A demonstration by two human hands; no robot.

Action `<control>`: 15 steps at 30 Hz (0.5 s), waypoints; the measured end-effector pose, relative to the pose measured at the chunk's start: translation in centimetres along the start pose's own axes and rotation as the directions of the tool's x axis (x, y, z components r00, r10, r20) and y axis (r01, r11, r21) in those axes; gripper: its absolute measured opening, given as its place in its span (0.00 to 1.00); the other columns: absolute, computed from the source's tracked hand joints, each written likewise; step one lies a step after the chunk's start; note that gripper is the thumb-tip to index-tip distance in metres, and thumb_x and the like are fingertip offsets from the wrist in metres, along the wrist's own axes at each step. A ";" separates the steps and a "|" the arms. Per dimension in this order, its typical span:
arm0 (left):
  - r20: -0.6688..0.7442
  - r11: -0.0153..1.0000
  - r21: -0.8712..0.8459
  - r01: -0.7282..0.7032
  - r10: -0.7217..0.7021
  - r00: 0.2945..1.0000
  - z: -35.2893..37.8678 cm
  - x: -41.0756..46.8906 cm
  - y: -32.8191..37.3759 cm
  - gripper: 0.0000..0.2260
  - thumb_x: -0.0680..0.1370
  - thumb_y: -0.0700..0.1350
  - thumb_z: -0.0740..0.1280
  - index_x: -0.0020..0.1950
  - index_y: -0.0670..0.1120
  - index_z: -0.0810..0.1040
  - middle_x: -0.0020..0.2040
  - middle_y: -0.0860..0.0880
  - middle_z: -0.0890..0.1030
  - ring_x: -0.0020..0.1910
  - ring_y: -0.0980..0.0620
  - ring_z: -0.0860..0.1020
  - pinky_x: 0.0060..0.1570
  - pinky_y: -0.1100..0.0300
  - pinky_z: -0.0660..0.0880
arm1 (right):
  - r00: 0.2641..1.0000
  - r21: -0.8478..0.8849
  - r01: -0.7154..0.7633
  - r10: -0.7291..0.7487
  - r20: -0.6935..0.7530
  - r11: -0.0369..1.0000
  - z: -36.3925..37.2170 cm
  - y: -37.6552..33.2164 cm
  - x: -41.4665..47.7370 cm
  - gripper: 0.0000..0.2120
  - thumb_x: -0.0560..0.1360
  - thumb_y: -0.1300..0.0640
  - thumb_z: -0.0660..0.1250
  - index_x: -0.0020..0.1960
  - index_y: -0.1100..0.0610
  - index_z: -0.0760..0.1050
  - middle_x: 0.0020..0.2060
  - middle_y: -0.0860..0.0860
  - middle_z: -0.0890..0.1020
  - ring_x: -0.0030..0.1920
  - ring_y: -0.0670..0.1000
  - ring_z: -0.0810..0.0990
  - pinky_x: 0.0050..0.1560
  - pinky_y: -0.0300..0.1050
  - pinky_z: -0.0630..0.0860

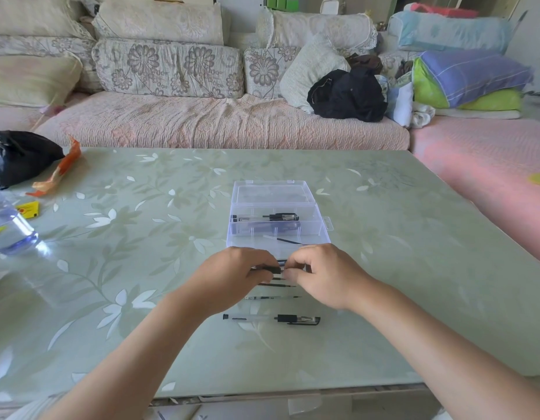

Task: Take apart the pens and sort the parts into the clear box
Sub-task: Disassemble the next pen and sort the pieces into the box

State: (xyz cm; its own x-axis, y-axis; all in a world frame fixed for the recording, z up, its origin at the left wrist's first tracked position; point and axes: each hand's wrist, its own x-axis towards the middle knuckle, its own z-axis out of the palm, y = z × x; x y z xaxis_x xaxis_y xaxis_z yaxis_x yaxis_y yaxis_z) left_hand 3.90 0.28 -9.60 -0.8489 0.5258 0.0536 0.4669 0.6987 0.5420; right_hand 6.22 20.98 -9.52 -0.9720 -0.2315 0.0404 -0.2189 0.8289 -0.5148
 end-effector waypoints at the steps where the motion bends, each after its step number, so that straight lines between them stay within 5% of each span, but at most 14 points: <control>1: -0.016 1.000 0.009 -0.010 0.010 1.000 0.1 0.0 0.1 0.08 0.79 0.47 0.65 0.52 0.60 0.80 0.41 0.63 0.80 0.39 0.64 0.75 0.35 0.67 0.67 | 1.000 0.011 -0.007 0.007 0.004 1.000 -0.1 0.1 -0.1 0.08 0.75 0.44 0.66 0.43 0.46 0.79 0.40 0.42 0.80 0.33 0.43 0.72 0.38 0.43 0.71; 6: -0.028 0.999 0.021 0.034 -0.033 0.999 0.2 0.1 0.0 0.08 0.80 0.50 0.63 0.53 0.61 0.78 0.42 0.62 0.80 0.38 0.65 0.76 0.36 0.65 0.70 | 0.997 0.027 -0.063 0.064 -0.038 0.998 -1.9 0.8 -0.6 0.10 0.77 0.42 0.64 0.55 0.42 0.79 0.46 0.37 0.81 0.40 0.34 0.74 0.46 0.39 0.72; 11: -0.022 0.996 0.060 0.058 -0.057 0.998 0.6 0.1 0.0 0.08 0.80 0.51 0.62 0.54 0.62 0.78 0.46 0.61 0.80 0.38 0.64 0.76 0.35 0.67 0.69 | 0.977 -0.218 -0.214 0.209 -0.047 0.952 -3.8 2.5 -1.5 0.08 0.77 0.47 0.62 0.49 0.45 0.80 0.45 0.39 0.81 0.47 0.46 0.78 0.48 0.43 0.74; 15: -0.027 0.993 0.103 0.063 -0.061 0.998 0.7 0.2 0.2 0.07 0.80 0.54 0.62 0.55 0.62 0.78 0.46 0.61 0.80 0.36 0.69 0.74 0.33 0.69 0.65 | 0.957 -0.312 -0.274 0.289 0.004 0.910 -3.4 2.9 -2.1 0.14 0.70 0.36 0.66 0.51 0.42 0.77 0.47 0.39 0.79 0.50 0.46 0.77 0.48 0.43 0.72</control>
State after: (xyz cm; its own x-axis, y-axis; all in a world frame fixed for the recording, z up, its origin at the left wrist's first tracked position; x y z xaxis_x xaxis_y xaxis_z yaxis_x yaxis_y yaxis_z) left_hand 4.00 0.86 -10.09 -0.8821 0.4690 0.0434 0.4353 0.7767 0.4552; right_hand 7.36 25.61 -8.18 -0.9934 0.0166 -0.1134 0.0405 0.9765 -0.2119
